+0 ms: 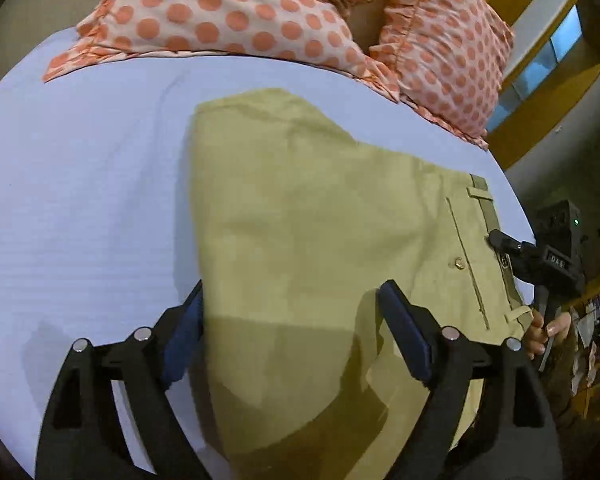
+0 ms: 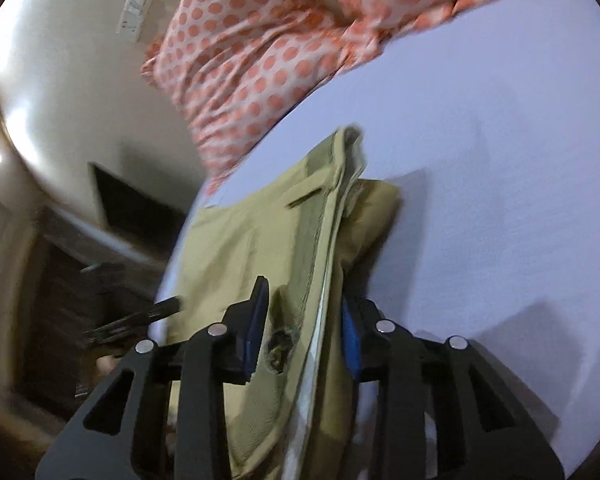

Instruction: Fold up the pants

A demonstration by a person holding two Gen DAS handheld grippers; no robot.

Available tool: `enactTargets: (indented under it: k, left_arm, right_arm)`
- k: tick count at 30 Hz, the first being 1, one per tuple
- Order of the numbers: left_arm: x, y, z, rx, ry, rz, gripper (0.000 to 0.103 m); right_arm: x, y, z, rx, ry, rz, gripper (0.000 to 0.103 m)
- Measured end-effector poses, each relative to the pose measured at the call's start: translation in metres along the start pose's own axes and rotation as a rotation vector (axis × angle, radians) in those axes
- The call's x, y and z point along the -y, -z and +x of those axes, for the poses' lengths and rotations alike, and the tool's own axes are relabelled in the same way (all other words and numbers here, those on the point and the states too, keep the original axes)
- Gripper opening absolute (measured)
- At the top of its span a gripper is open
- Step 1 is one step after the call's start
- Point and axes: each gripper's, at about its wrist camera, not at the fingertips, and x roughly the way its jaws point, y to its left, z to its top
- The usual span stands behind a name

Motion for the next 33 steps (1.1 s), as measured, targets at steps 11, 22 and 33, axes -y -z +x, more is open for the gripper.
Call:
enactTargets:
  k: [11, 22, 33]
  left_arm:
    - [0.029, -0.066, -0.003, 0.128, -0.125, 0.093, 0.008]
    - [0.039, -0.081, 0.02, 0.187, -0.502, 0.115, 0.07]
    - [0.095, 0.056, -0.001, 0.12, -0.452, 0.151, 0.101]
  right_arm:
    - [-0.028, -0.062, -0.002, 0.073, -0.02, -0.079, 0.015]
    - [-0.004, -0.077, -0.033, 0.321, 0.732, -0.189, 0.067]
    - [-0.093, 0.063, 0.018, 0.155, 0.824, -0.41, 0.102]
